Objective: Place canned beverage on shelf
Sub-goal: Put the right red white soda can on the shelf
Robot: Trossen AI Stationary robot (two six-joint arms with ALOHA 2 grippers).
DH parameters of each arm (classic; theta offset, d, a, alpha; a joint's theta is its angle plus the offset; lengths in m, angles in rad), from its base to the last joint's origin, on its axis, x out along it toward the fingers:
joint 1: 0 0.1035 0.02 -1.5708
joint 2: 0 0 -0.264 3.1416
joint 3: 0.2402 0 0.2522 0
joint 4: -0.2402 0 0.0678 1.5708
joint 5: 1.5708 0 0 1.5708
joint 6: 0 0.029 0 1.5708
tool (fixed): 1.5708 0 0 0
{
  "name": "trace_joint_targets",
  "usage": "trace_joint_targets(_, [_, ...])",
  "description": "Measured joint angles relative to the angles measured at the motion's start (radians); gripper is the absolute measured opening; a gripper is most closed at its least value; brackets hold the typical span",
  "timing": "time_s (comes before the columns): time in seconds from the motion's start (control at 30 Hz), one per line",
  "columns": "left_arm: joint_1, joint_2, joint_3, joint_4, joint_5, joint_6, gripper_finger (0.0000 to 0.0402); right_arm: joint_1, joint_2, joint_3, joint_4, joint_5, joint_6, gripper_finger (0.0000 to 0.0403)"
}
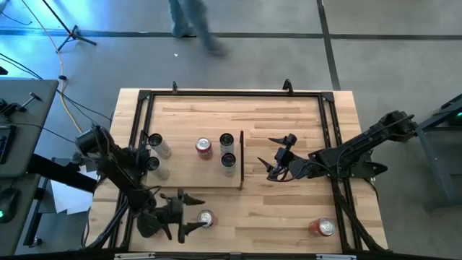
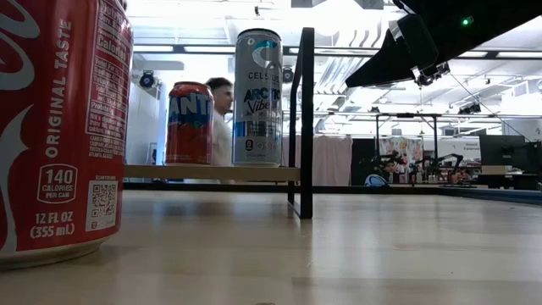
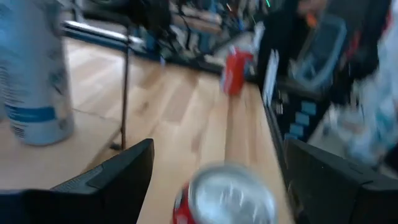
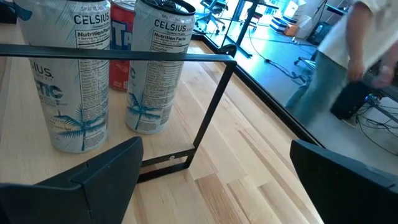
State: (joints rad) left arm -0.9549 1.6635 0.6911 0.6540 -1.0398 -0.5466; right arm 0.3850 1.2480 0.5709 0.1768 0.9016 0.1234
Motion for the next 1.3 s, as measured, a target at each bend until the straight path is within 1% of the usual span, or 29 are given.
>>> trace_joint_targets(0.1, [-0.005, -0.043, 0.034, -0.006, -0.055, -0.057, 0.0331, 0.000, 0.000, 0.000, -0.001, 0.000, 0.000, 0.0393])
trace_joint_targets(0.2, [0.002, -0.085, 0.081, -0.064, -0.057, -0.112, 0.0331, 0.000, 0.000, 0.000, -0.002, 0.000, 0.000, 0.0393])
trace_joint_targets(0.3, [0.022, -0.109, 0.157, -0.223, -0.046, -0.184, 0.0331, 0.000, 0.000, 0.000, -0.001, 0.000, 0.000, 0.0393])
trace_joint_targets(0.37, [0.043, -0.113, 0.227, -0.385, -0.015, -0.294, 0.0331, 0.000, 0.000, 0.000, -0.001, 0.000, 0.000, 0.0393])
trace_joint_targets(0.43, [0.066, -0.112, 0.302, -0.588, 0.054, -0.445, 0.0331, 0.000, 0.000, 0.000, -0.001, 0.000, 0.000, 0.0393])
trace_joint_targets(0.57, [0.133, -0.104, 0.468, -0.963, 0.310, -0.730, 0.0331, 0.000, 0.000, 0.000, -0.002, 0.000, 0.000, 0.0393])
trace_joint_targets(0.67, [0.183, -0.102, 0.564, -1.118, 0.468, -0.827, 0.0331, 0.000, 0.000, 0.000, -0.001, 0.000, 0.000, 0.0393])
trace_joint_targets(0.8, [0.242, -0.103, 0.652, -1.292, 0.613, -0.992, 0.0331, 0.000, 0.000, 0.000, -0.001, 0.000, 0.000, 0.0393])
trace_joint_targets(0.93, [0.297, -0.103, 0.670, -1.396, 0.782, -1.215, 0.0331, 0.000, 0.000, 0.000, 0.000, 0.000, 0.000, 0.0393])
trace_joint_targets(1.03, [0.320, -0.102, 0.670, -1.431, 0.866, -1.357, 0.0331, 0.000, 0.000, 0.000, 0.000, 0.000, 0.000, 0.0393])
trace_joint_targets(1.13, [0.336, -0.092, 0.671, -1.435, 0.905, -1.442, 0.0331, 0.000, 0.000, 0.000, 0.000, 0.000, 0.000, 0.0393])
trace_joint_targets(1.3, [0.343, -0.045, 0.671, -1.420, 0.930, -1.508, 0.0331, 0.000, 0.000, 0.000, 0.000, 0.000, 0.000, 0.0393])
